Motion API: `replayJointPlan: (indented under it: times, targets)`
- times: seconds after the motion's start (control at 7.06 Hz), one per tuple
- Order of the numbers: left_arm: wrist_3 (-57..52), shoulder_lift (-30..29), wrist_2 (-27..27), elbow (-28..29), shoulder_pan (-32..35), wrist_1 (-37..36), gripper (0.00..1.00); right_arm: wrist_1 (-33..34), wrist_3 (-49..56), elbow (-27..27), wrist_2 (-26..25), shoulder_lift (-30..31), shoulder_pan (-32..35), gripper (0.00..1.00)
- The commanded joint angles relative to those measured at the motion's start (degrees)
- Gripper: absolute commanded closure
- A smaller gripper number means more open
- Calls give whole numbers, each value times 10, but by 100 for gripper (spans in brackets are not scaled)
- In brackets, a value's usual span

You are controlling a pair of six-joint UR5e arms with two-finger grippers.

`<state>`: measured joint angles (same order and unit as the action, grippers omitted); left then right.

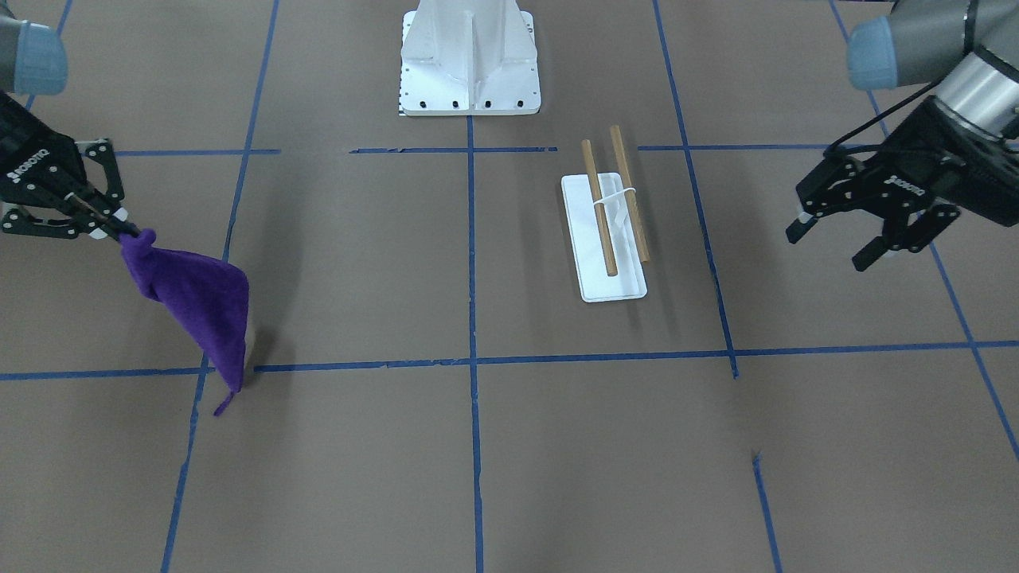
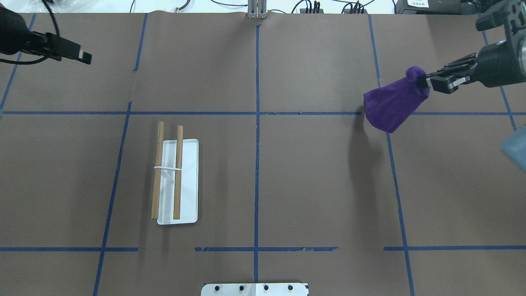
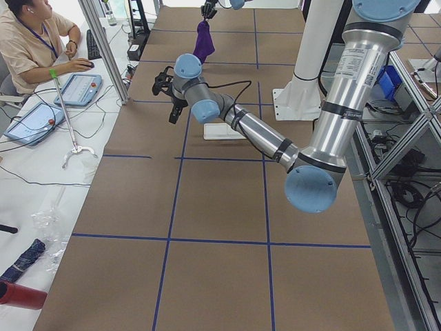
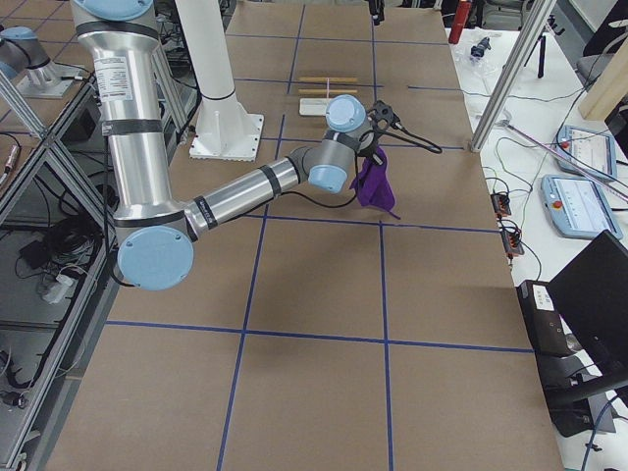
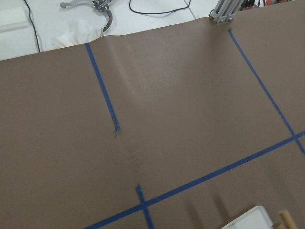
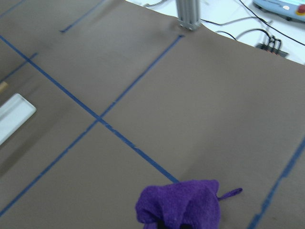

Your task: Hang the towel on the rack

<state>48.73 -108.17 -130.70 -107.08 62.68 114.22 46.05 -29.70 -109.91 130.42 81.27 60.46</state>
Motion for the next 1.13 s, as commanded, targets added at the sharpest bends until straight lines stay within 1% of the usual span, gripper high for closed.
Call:
replayJointPlan:
  times: [0.0, 0.14, 0.28, 0.42, 0.57, 0.71, 0.85, 0.99]
  targets:
    - [223, -64, 50, -2, -96, -9, 21, 1, -16, -14, -87, -76, -94, 100]
    - [286, -95, 56, 5, -126, -13, 22, 1, -18, -15, -149, -106, -139, 100]
    - [338, -132, 74, 4, -142, -52, 25, 1, -26, -23, -202, -117, -179, 100]
    - [402, -161, 93, 5, -158, -86, 32, 1, -27, -24, -224, -133, -196, 100]
    - [436, -175, 100, 6, -169, -101, 33, 1, -27, -23, -243, -138, -215, 100]
    - [475, -202, 100, 20, -173, -122, 32, 1, -27, -23, -268, -139, -234, 100]
    - [506, -244, 100, 55, -181, -141, 31, 1, -27, -23, -281, -151, -248, 100]
    - [516, -259, 101, 74, -189, -143, 30, 1, -27, -23, -294, -164, -263, 100]
